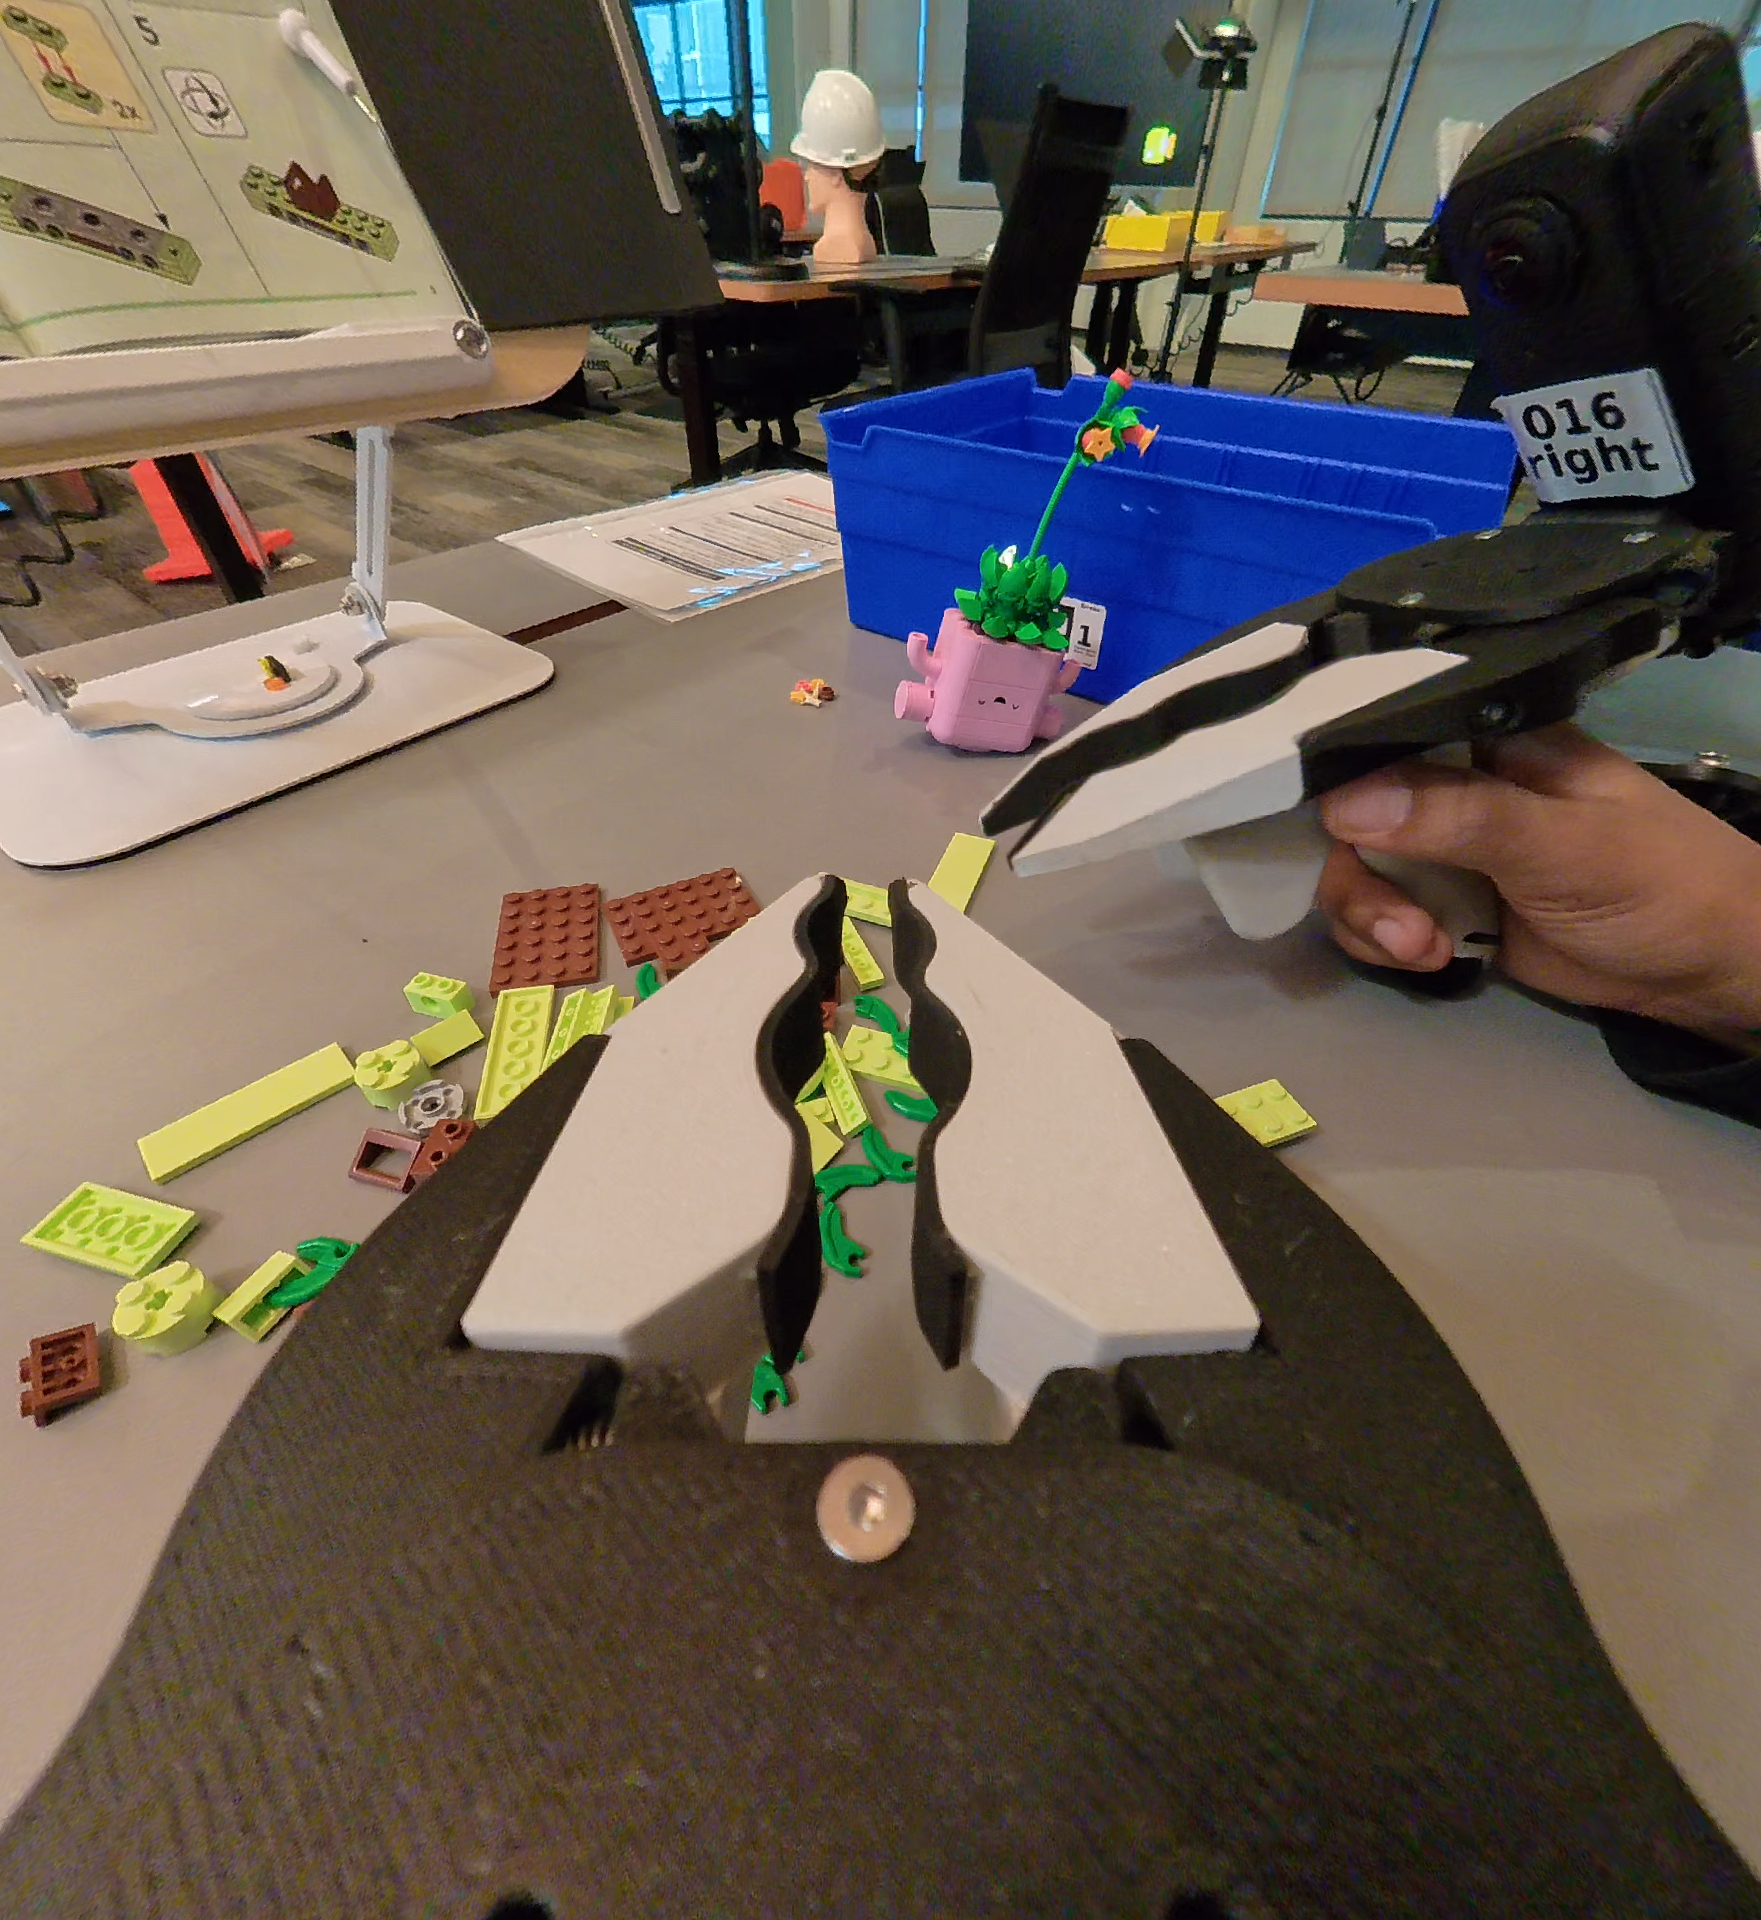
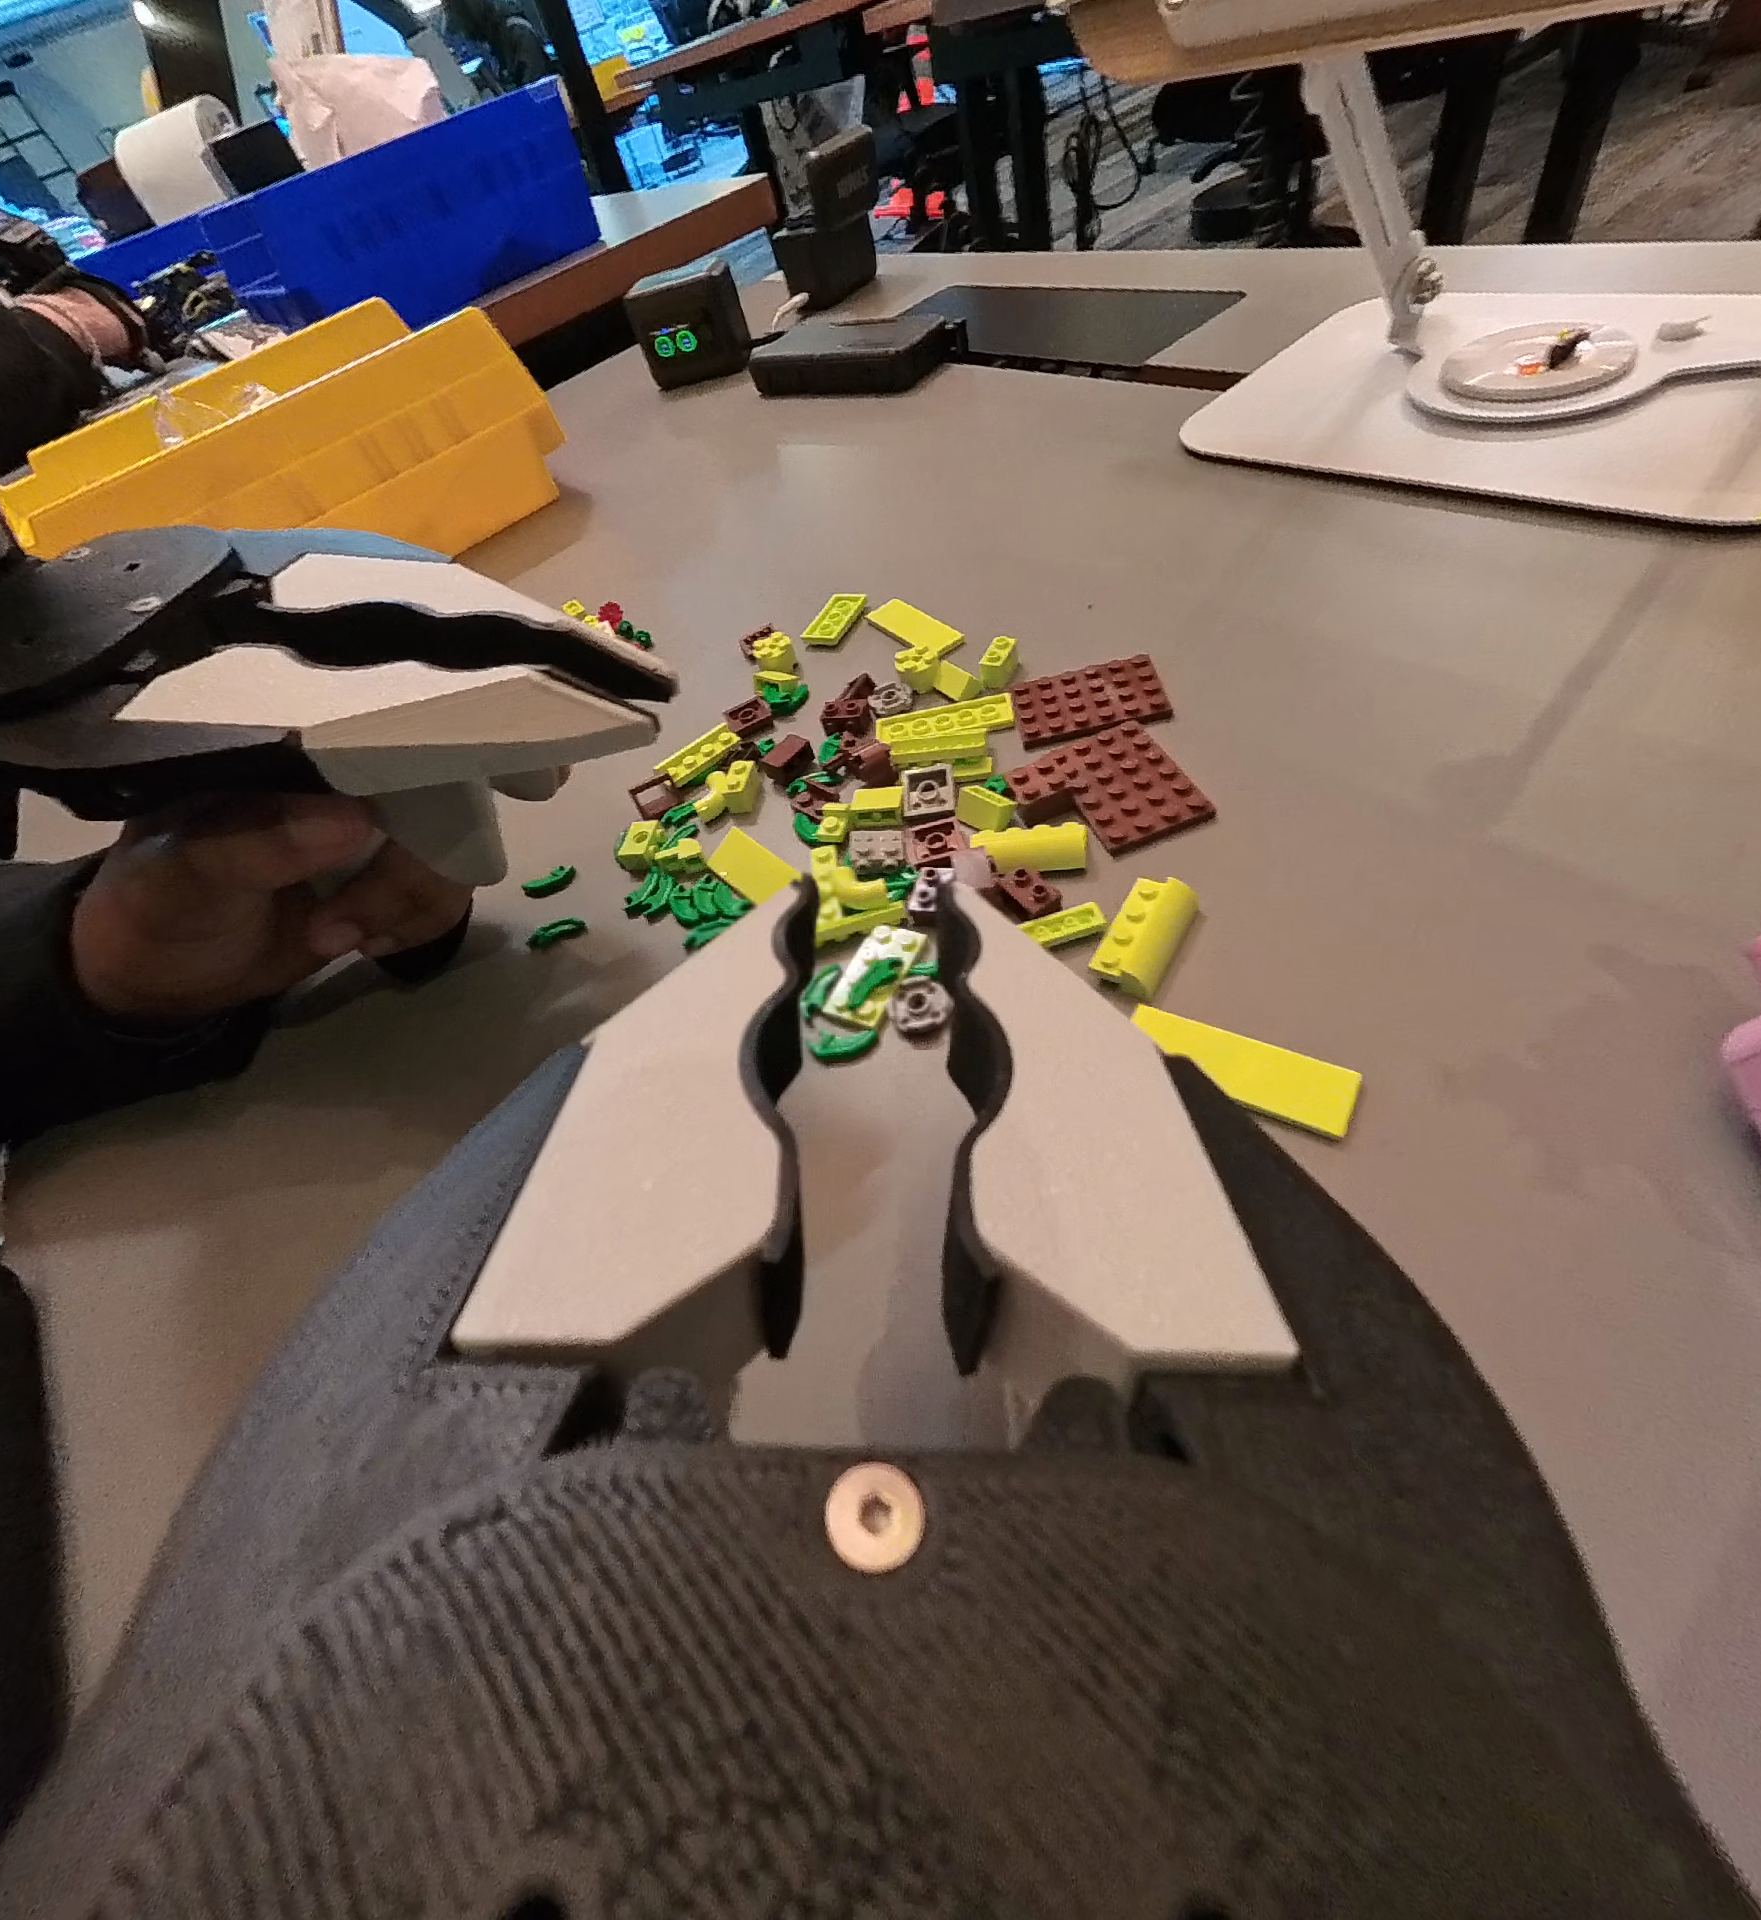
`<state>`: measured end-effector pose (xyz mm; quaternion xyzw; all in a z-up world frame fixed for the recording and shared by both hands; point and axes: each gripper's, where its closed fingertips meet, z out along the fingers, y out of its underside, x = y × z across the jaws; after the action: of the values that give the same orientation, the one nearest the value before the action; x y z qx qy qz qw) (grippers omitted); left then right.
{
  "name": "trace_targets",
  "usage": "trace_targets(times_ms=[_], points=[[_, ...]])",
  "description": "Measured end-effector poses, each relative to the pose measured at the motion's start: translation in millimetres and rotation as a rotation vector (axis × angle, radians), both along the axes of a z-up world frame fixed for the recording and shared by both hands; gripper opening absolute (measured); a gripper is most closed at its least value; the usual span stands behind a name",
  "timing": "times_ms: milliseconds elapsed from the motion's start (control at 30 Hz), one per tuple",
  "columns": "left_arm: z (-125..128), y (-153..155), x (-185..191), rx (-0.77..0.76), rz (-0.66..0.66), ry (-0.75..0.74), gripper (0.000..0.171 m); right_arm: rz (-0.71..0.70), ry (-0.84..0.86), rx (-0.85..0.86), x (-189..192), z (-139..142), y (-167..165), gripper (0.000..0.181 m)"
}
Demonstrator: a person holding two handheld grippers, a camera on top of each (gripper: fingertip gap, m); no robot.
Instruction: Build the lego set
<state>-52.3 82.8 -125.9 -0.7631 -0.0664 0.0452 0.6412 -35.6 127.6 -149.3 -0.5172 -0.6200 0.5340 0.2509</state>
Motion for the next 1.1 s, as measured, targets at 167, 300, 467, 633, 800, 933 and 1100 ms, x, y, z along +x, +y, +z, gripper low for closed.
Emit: trace_targets(times_ms=[167, 300, 467, 633, 800, 933, 1100], points=[[0, 0, 0, 0.000, 0.000, 0.000, 0.005, 0.156, -0.014, -0.021, 8, -1, -29, 0.046], [0, -1, -1, 0.006, 0.002, -0.010, 0.005, 0.276, -0.112, 0.058, 17, -20, -50, 0.068], [2, -3, -6, 0.032, 0.005, -0.070, 0.005, 0.364, -0.213, 0.256, 32, -48, -54, 0.061], [4, -5, -7, 0.048, -0.006, -0.088, 0.004, 0.431, -0.229, 0.279, 41, -53, -59, 0.037], [2, -1, 8, 0.019, -0.055, 0.004, 0.002, 0.463, -0.254, 0.337, 45, -61, -63, 0.014], [0, 2, 15, -0.009, -0.076, 0.059, 0.001, 0.481, -0.256, 0.327, 47, -61, -65, 0.014], [5, -2, 9, 0.035, -0.054, 0.022, 0.000, 0.490, -0.239, 0.324, 48, -58, -67, 0.014]])
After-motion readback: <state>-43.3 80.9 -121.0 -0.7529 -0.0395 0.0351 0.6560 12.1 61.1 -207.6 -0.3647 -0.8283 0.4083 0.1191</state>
